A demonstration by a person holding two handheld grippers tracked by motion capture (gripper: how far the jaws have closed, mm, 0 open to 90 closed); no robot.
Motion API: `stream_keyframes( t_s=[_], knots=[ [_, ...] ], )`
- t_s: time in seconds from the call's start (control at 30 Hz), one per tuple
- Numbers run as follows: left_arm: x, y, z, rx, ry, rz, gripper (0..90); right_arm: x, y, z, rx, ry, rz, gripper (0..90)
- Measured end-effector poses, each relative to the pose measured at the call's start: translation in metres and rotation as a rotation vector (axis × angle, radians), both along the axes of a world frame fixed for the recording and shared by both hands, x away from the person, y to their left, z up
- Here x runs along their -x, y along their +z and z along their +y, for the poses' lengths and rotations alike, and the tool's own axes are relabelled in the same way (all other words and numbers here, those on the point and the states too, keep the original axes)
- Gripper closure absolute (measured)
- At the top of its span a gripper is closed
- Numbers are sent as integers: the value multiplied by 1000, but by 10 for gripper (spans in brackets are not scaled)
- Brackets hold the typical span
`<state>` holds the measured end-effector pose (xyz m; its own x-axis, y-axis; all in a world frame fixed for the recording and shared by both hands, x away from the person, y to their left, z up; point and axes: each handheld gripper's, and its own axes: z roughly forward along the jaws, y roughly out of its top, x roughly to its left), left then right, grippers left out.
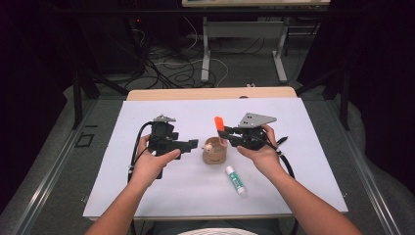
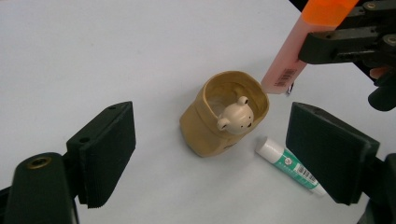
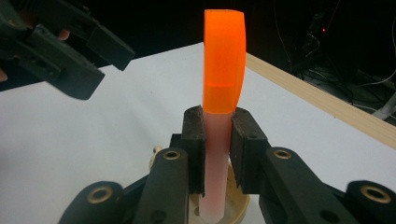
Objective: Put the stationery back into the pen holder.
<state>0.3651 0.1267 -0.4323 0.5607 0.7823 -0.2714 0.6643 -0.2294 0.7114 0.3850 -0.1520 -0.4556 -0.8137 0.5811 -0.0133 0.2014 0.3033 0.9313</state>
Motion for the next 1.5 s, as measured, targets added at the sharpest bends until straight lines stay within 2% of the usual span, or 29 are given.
stream_keyframes(
  t_s=[0.1, 0.17, 0.2, 0.33, 0.4, 0.47, 0.67, 0.73, 0.77, 0.9, 1.2, 1.27, 1.43, 1.5],
  knots=[
    [1, -4, 0, 6, 0, -4, 149, -3, -6, 2, -29, -18, 0, 773],
    [0, -6, 0, -13, -4, -10, 97, -4, -11, 3, -26, -30, 13, 773],
    [1, -8, 0, -9, -3, -7, 73, -5, -14, 4, -23, -33, 17, 773],
    [2, -12, 0, -17, -10, -25, 53, -8, -25, 4, -53, -53, 43, 773],
    [2, -13, 1, -28, -16, -36, 51, -9, -30, 5, -54, -57, 52, 773],
    [3, -15, 2, -21, -21, -40, 51, -11, -35, 6, -49, -62, 64, 773],
    [3, -18, 5, -23, -11, -36, 52, -13, -48, 9, -44, -89, 57, 773],
    [3, -19, 6, -18, -9, -32, 53, -13, -50, 9, -15, -97, 63, 772],
    [3, -19, 7, -24, -9, -31, 53, -13, -52, 10, -30, -102, 48, 772],
    [3, -22, 8, -22, -10, -18, 56, -13, -57, 11, -49, -108, 44, 771],
    [3, -25, 6, -33, -22, -11, 58, -12, -64, 12, -15, -113, 47, 766],
    [3, -26, 5, -29, -17, -2, 59, -12, -64, 12, 6, -112, 43, 753],
    [2, -27, 6, -42, -14, 2, 63, -12, -64, 9, 21, -150, 35, 703],
    [2, -27, 6, -46, -12, 6, 66, -10, -62, 8, 43, -155, 39, 698]
  ],
)
